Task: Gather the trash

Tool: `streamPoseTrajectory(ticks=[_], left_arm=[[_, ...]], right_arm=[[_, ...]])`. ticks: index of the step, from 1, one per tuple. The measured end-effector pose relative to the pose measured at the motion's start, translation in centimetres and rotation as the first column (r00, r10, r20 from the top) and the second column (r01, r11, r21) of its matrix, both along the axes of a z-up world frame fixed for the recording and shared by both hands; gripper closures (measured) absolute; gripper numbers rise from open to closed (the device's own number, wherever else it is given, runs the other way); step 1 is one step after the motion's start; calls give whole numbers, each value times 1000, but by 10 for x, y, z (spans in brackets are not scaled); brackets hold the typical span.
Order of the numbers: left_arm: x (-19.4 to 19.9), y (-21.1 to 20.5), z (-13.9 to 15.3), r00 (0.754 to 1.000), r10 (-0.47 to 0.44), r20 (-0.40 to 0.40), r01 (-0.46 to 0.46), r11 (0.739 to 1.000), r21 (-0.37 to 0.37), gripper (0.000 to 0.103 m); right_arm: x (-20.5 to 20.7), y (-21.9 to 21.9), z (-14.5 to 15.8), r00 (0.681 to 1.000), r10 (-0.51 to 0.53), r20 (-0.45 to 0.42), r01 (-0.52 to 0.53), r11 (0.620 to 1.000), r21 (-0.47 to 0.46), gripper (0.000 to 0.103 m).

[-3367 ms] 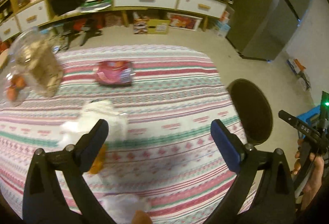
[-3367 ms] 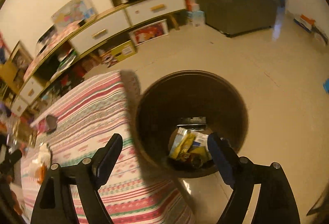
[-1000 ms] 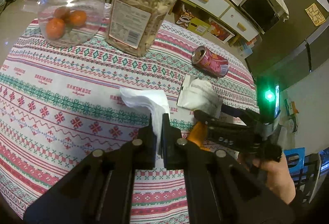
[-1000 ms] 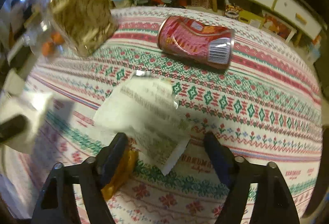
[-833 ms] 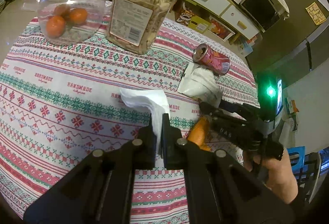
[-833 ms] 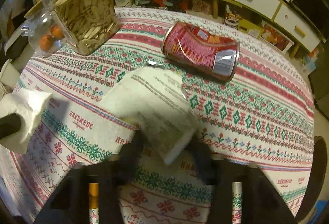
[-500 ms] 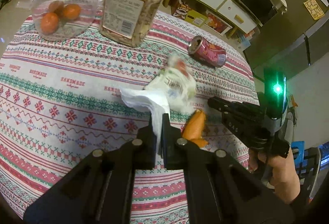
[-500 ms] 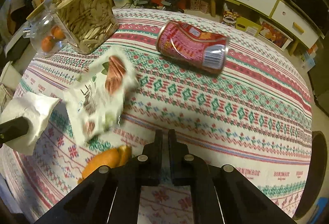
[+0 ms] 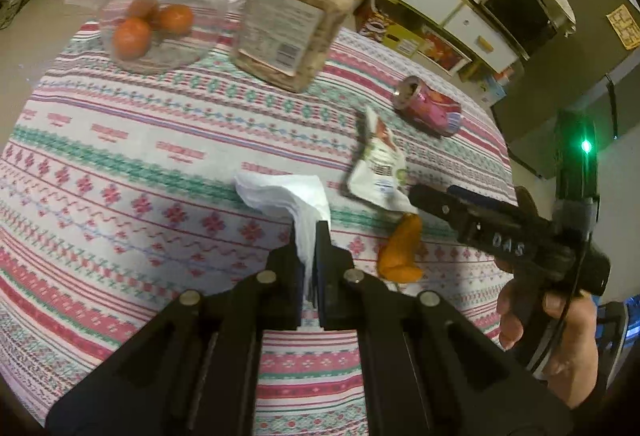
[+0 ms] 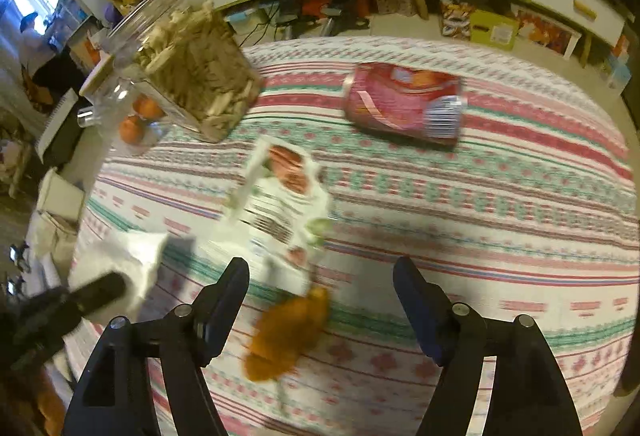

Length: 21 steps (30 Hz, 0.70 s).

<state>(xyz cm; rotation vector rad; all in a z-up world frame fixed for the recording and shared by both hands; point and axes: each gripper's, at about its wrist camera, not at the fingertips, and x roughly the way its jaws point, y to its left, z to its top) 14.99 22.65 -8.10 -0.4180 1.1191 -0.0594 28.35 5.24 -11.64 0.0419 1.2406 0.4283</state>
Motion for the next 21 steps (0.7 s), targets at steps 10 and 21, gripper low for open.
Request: streamPoseTrajectory(ticks=[10,21], left_arm=[[-9,19,1,1000,-5,-2,5,999,-40,98],[-36,-50,7,959,-282,29,282,939,-198,98]], right_arm=[[6,37,-23,999,-43,7,44,995,-90,76],[-51,-38,32,990,-103,100,108,993,-46,81]])
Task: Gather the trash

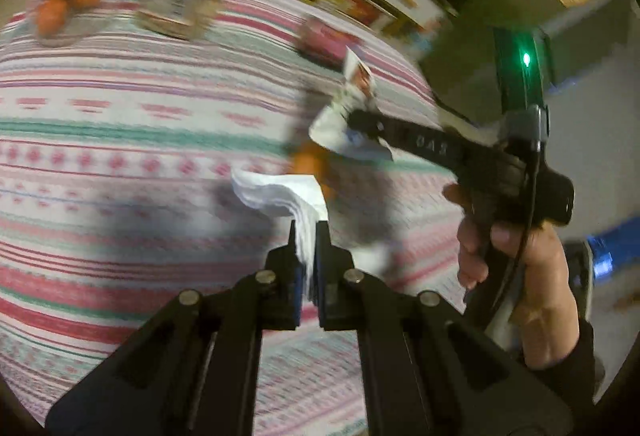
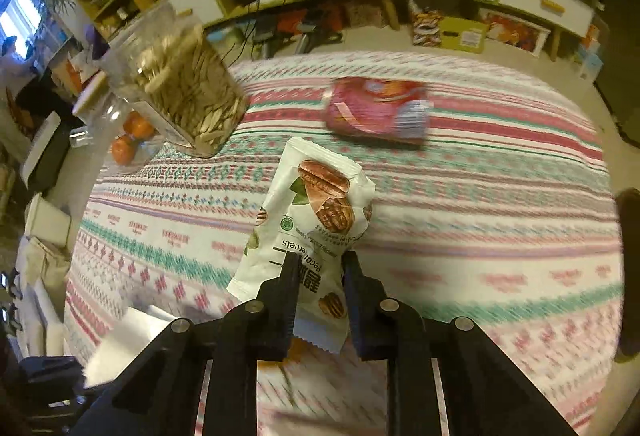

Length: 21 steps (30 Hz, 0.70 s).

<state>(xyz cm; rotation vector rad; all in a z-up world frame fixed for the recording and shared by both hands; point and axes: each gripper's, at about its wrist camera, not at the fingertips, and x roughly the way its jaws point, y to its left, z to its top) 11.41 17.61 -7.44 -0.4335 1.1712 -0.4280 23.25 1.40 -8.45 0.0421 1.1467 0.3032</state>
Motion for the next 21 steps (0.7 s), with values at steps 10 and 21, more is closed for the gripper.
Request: streamPoseTrajectory(ticks=[10,21], left_arm=[[-23,-80,-17,972,-234,-10,233,961,149,89],[-31,-114,-41,962,-272,41,219,846,486,37]], right_arm=[[-58,-68,29,998,-43,48,44,999,-15,81],[-101,-122,35,997,-61,56,62,998,-7,80]])
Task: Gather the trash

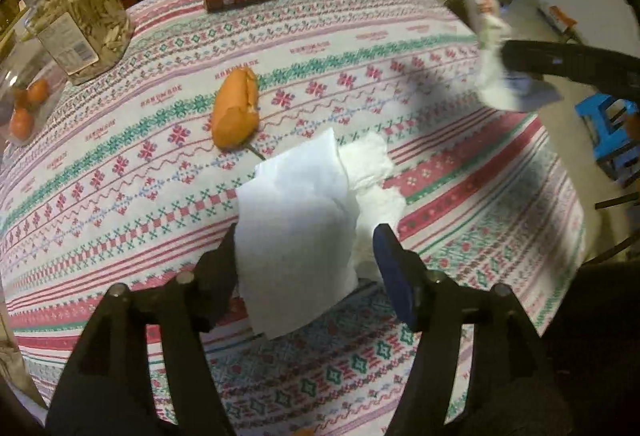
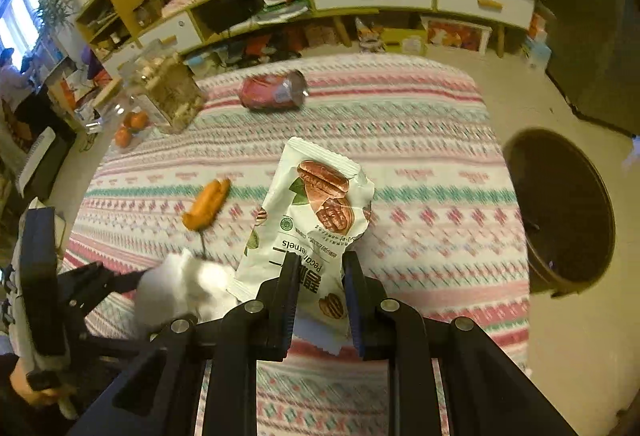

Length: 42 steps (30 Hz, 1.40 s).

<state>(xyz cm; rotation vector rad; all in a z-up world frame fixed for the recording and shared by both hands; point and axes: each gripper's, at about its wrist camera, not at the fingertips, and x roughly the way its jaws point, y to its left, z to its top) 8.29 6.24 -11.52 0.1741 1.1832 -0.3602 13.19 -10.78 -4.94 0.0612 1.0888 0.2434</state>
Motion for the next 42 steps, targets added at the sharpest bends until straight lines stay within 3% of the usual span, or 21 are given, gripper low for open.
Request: streamPoseTrajectory(ticks=[4,6,7,8,9,10,11,27,33,42], left_arm=[[10,-8,-15,1000,24,1,-24,998,60,37],[8,-13,-24,999,34,-9,-34,997,70,42],[8,-15,-23,999,39,14,-40,998,58,49],[9,-17,-23,999,31,17,-32,998,51,65],[9,-21,-22,1000,19,21,-20,999,44,74],[9,-23,-22,1000,9,28,-10,999,43,93],[9,-25,-21,1000,4,30,-5,999,44,94],[21,-77,20,996,-41,83,47,996,-79,96],[48,-130,30,994,-74,76,81,991,-105,96],[98,-266,44,972,-219,87,227,968,-104,96]], right_arm=[[-4,-16,-1,1000,-12,2,12,1000,-15,80],[-6,-26,-2,1000,-23,-6,23,1000,-11,80],[-7,-30,-2,1000,-29,-6,29,1000,-11,80],[-9,-37,-2,999,-38,-6,38,999,-11,80],[-10,-43,-2,999,-46,-7,46,999,-10,80],[-11,-49,-2,998,-55,-7,55,998,-10,80],[-12,-58,-2,998,-68,-7,68,998,-10,80],[-10,-177,2,964,-266,-8,266,964,13,80],[3,-231,-6,925,-380,-7,380,924,47,80],[11,-303,-25,853,-521,-30,522,849,84,79]])
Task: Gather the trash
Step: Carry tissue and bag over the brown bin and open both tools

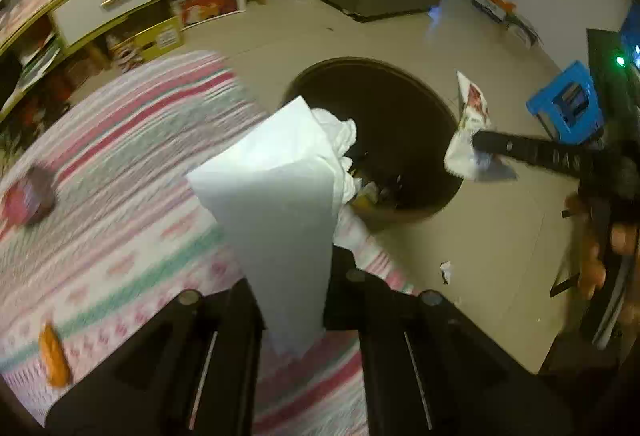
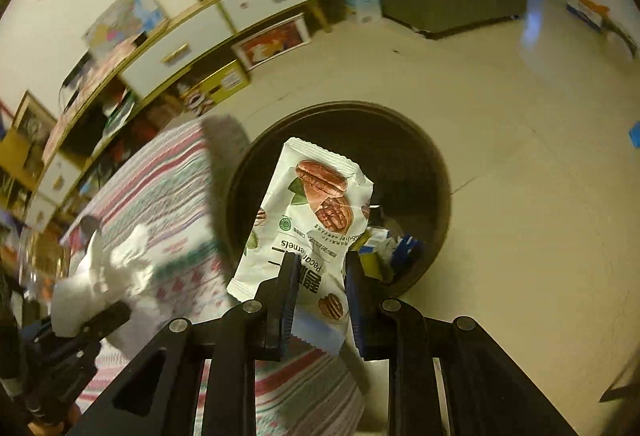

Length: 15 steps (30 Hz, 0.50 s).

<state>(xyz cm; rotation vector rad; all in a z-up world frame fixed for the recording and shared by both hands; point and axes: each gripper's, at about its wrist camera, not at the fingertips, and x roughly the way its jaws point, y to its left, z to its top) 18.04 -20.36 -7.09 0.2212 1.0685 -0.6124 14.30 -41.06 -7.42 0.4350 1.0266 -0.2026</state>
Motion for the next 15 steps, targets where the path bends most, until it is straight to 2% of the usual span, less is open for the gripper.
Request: streamPoseTrajectory(ticks=[6,9,10,12,13,14,15], left_arm=[[30,-68,-21,999,-40,-24,41,999,26,96],[34,-83,-29,999,-47,-25,48,998,36,96],[37,-86,-32,999,-47,-28,48,999,19,95],[37,-89,-33,999,-48,-14,48,999,14,82],[36,-91,-34,999,-42,-4,42,999,35,57],[35,-91,-34,999,-32,12,31,998,48,34],[33,-90,-31,999,-22,38,20,998,52,29]], right_arm=[[5,-28,-15,999,-50,-10,50,998,33,78],[5,-36,-20,997,-74,-2,74,995,62,75],[5,-39,-22,997,-82,0,82,994,70,74],[2,-44,-24,995,-96,10,95,991,97,68],[0,-45,-24,995,-102,14,100,989,109,62],[-2,-46,-22,994,-111,24,108,988,115,49],[-3,-47,-20,993,-115,33,110,987,114,44]])
